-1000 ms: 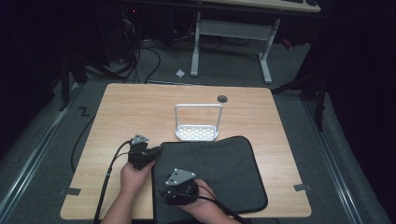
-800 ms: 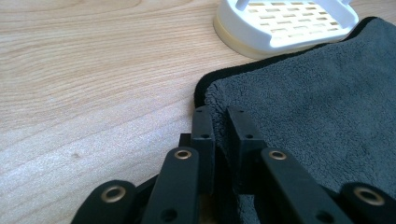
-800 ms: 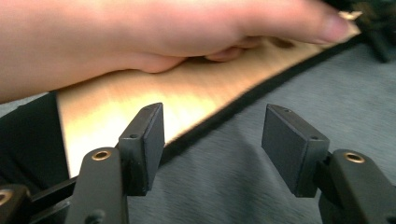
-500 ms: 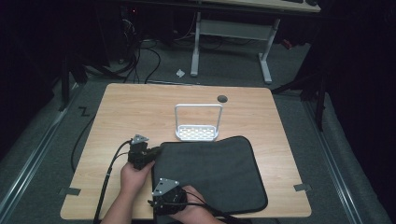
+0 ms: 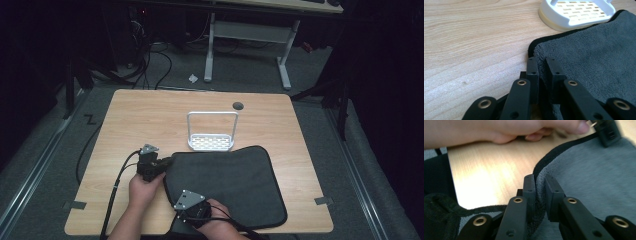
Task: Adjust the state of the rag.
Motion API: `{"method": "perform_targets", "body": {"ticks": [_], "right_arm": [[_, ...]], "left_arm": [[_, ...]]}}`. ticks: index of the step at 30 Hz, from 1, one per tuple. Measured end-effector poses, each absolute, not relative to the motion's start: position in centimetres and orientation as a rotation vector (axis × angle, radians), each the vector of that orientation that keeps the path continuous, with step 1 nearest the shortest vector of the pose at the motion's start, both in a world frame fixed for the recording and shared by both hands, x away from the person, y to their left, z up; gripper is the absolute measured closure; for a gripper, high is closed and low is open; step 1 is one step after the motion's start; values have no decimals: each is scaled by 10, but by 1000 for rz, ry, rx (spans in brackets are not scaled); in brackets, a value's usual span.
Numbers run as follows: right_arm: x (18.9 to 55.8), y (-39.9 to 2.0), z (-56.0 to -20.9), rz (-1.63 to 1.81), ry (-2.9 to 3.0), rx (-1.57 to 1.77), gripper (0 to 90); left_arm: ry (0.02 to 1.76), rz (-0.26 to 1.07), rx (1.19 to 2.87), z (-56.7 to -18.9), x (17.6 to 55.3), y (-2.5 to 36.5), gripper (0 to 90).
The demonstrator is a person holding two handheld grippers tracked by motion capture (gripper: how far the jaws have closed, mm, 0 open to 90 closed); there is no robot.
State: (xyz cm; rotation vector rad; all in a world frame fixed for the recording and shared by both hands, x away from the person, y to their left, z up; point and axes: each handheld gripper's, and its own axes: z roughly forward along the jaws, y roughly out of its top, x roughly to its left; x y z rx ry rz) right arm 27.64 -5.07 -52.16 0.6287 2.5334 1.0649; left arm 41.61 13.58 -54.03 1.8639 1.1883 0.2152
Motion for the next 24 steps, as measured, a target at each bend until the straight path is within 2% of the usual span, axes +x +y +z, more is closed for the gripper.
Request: {"method": "perform_targets", "body": {"ticks": [13, 24], "right_arm": [[275, -62, -496, 1204, 2405, 613, 822], [274, -39, -479, 1246, 2376, 550, 822]], "left_arm": [[1226, 171, 1709, -534, 414, 147, 823], [1249, 194, 1587, -519, 408, 168, 823]]}}
